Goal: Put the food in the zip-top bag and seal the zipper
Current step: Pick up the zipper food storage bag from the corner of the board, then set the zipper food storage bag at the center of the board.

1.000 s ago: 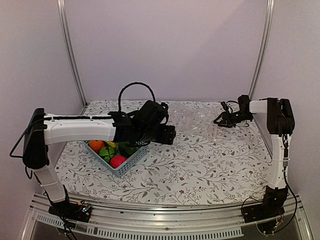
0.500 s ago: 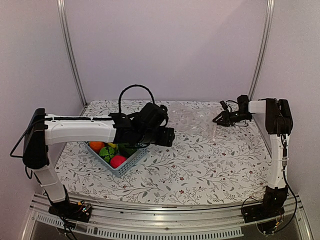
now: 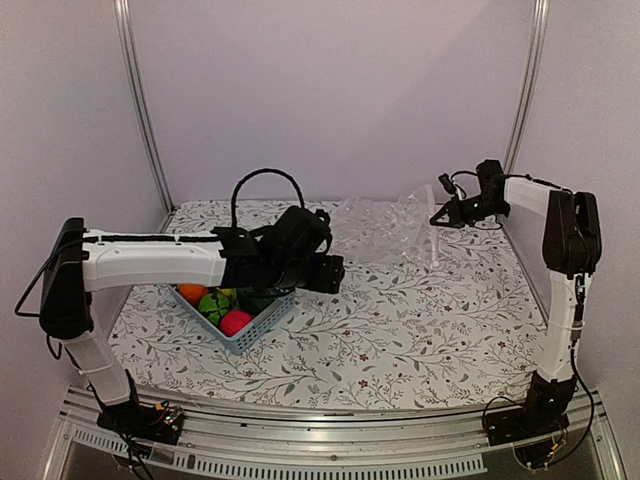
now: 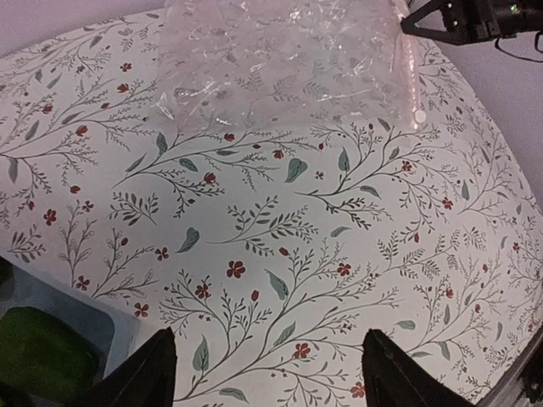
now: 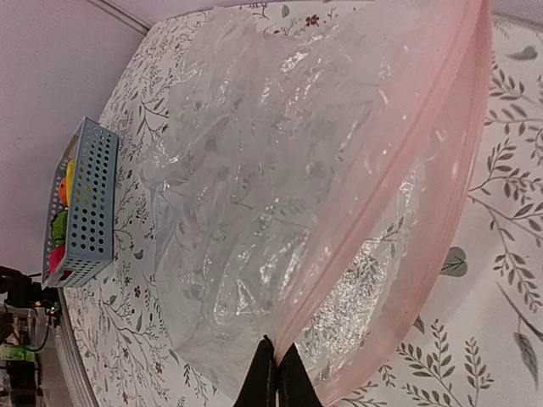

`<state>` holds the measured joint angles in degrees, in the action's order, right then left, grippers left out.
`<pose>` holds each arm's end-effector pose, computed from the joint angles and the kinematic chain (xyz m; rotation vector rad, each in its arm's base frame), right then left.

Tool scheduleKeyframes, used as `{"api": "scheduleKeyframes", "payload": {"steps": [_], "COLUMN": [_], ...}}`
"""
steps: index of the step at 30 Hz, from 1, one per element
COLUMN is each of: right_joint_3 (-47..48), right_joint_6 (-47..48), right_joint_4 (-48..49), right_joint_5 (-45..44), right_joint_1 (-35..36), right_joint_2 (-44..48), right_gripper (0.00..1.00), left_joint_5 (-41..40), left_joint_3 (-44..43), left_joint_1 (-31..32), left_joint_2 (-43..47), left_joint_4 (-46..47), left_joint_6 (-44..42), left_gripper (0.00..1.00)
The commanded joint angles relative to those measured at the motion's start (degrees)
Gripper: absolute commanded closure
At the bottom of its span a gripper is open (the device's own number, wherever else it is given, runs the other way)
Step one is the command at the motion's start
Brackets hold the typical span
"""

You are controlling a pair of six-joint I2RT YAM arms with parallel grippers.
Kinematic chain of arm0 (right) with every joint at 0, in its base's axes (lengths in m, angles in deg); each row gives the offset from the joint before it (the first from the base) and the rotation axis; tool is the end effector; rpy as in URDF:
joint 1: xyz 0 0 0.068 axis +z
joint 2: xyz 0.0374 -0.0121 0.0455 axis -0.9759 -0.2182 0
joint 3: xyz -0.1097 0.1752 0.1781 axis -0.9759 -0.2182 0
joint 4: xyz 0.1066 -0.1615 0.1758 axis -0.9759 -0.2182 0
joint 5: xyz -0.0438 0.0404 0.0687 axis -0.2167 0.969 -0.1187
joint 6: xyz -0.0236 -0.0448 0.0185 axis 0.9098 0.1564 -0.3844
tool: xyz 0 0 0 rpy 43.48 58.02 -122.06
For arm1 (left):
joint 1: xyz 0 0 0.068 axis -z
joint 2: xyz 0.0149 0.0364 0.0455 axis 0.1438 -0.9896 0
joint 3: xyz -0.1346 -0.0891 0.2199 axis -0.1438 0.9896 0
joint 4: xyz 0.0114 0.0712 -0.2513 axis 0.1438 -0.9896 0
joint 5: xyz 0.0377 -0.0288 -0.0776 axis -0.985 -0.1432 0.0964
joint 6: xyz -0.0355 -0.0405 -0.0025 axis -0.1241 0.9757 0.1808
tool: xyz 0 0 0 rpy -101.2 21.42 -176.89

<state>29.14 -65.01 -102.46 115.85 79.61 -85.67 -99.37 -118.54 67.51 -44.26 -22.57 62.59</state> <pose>0.4734 0.0449 0.1811 -0.5081 2.3789 1.0540 0.2119 -0.3326 0.2511 0.3140 2.3005 -0.4492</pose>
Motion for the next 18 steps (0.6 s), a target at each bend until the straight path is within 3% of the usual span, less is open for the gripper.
{"api": "scheduleKeyframes", "payload": {"steps": [1, 7, 12, 18], "right_joint_3": [5.06, -2.62, -16.69, -28.98], "right_joint_6": [11.90, 25.19, 27.80, 27.24], "right_joint_4": [-7.33, -11.99, -9.26, -6.96], "right_joint_5": [-16.10, -39.85, -55.67, -68.55], "right_joint_1": [1.96, 11.60, 24.23, 38.24], "right_joint_2": [17.77, 29.49, 35.38, 34.05], "right_gripper": [1.00, 1.00, 1.00, 1.00], "left_joint_5": [-2.92, -5.08, -5.86, -9.43], "left_joint_3": [2.79, 8.33, 11.49, 13.78], "left_joint_1": [0.22, 0.19, 0.13, 0.11], "left_joint_2": [4.60, 6.76, 8.59, 11.98], "left_joint_4": [-0.20, 2.94, 5.00, 2.91], "left_joint_6": [-2.12, -3.18, -2.07, -1.14], "left_gripper": [0.25, 0.25, 0.26, 0.26]}}
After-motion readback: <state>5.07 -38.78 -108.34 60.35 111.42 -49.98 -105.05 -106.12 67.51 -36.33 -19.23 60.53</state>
